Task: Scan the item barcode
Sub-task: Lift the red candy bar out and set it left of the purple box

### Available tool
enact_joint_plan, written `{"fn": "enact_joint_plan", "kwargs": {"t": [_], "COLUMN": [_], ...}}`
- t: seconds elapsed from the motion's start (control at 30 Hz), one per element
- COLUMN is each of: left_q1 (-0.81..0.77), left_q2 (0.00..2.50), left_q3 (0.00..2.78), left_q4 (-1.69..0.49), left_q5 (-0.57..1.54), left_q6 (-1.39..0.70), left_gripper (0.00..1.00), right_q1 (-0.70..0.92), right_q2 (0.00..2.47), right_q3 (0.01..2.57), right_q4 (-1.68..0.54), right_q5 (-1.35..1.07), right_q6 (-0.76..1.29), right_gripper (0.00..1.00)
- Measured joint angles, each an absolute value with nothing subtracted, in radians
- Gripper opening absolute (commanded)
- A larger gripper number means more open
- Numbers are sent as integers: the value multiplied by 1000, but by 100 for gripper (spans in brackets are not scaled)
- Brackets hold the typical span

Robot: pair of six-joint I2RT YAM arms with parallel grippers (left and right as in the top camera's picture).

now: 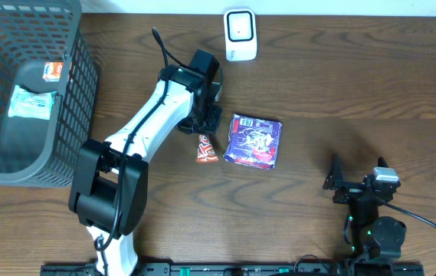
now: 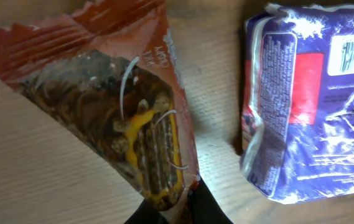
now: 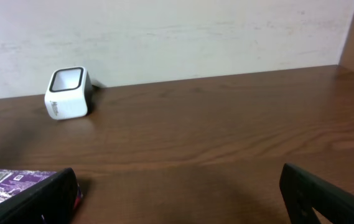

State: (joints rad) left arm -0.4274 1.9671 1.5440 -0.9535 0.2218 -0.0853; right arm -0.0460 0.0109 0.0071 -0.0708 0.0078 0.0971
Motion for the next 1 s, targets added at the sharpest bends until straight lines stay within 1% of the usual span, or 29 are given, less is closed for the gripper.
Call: {"fn": "enact_joint_plan", "kwargs": {"t": [0.03, 0.07, 0.1, 0.13, 0.17, 0.47, 0.53, 0.57, 0.6, 0.63, 0.73, 0.8, 0.83, 0.93, 1.0], "left_q1": [-427, -427, -427, -427, -427, -428, -427, -425, -421, -415, -382, -350, -332, -263, -203], "left_q2": [1967, 1967, 1967, 1967, 1967, 1962, 1949, 1937, 1919, 1895, 1790, 1696, 1648, 1518, 1461], "left_q3": [1544, 1544, 1544, 1544, 1544, 1549, 1570, 1590, 1617, 1647, 1737, 1784, 1799, 1821, 1826], "left_q4": [-958, -963, -964, -963, -964, -1025, -1039, -1042, -1043, -1041, -1008, -956, -928, -868, -841], "left_q5": [238, 255, 278, 297, 316, 391, 393, 394, 395, 394, 389, 356, 324, 175, 62], "left_q6": [-91, -98, -99, -103, -105, -109, -108, -105, -101, -93, -44, -14, -1, 2, -33], "left_gripper": [17, 21, 22, 25, 32, 34, 40, 45, 56, 69, 98, 100, 98, 98, 98], "right_q1": [-46, -46, -46, -46, -46, -46, -46, -46, -46, -46, -46, -46, -46, -46, -46], "right_q2": [11, 11, 11, 11, 11, 11, 11, 11, 11, 11, 11, 11, 11, 11, 11], "right_q3": [7, 7, 7, 7, 7, 7, 7, 7, 7, 7, 7, 7, 7, 7, 7], "right_q4": [-71, -71, -71, -71, -71, -71, -71, -71, -71, -70, -71, -71, -71, -71, -71], "right_q5": [8, 8, 8, 8, 8, 8, 8, 8, 8, 8, 8, 8, 8, 8, 8], "right_q6": [97, 97, 97, 97, 97, 97, 97, 97, 97, 97, 97, 97, 97, 97, 97], "right_gripper": [99, 99, 99, 99, 99, 99, 99, 99, 99, 99, 99, 99, 99, 99, 99]}}
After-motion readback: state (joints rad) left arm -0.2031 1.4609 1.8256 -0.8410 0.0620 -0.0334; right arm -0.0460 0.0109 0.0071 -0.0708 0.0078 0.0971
